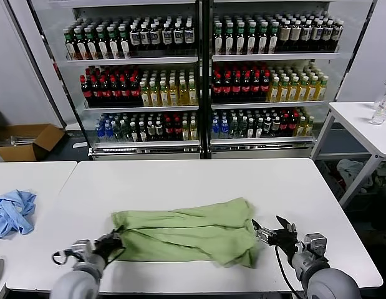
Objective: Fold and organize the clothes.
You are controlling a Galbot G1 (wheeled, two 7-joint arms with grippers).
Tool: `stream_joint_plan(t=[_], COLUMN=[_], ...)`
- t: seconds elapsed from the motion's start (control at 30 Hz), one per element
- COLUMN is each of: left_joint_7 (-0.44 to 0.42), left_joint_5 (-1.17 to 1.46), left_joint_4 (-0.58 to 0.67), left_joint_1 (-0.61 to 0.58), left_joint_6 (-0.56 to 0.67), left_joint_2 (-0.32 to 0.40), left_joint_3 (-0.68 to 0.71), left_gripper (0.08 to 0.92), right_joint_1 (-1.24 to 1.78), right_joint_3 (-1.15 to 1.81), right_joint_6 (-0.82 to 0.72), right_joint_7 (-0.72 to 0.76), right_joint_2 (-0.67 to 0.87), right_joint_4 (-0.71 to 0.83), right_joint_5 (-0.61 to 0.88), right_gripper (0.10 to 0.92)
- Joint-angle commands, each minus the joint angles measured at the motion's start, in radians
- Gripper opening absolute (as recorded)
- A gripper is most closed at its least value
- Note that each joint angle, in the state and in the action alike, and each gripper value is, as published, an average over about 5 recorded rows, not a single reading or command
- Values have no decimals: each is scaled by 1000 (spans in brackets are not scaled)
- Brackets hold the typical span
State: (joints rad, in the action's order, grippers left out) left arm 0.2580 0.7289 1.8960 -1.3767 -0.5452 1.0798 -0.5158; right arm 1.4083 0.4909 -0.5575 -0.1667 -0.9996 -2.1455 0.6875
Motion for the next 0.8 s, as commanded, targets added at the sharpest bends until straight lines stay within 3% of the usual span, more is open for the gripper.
stream_joint_plan(t=[0.03,0.13,0.23,0.5,0.63,0.8], left_joint_7=[-16,-34,-45,-50,-45,-22], left_joint_5=[303,445,577,826,804,717], left_joint_4=[-13,22,107,346,332,222], left_joint_1=[-11,-14,0,14,34,134], left_joint_6=[-29,-22,6,59,78,93], left_joint_2=[-185,-216,-197,44,150,230], left_joint_3=[-373,-465,-467,-220,-63,74], left_gripper=[98,97,97,97,97,97], right_joint_1=[-10,-13,-19,-22,-33,-55], right_joint_3=[-2,-3,-7,-17,-18,-21], right_joint_6=[3,7,9,9,10,11], right_joint_7=[3,6,8,9,10,12], right_joint_2=[13,19,22,33,35,42], right_joint_4=[-6,-6,-3,-7,-4,7], right_joint_5=[6,6,6,5,5,8], right_gripper=[823,823,823,823,823,823])
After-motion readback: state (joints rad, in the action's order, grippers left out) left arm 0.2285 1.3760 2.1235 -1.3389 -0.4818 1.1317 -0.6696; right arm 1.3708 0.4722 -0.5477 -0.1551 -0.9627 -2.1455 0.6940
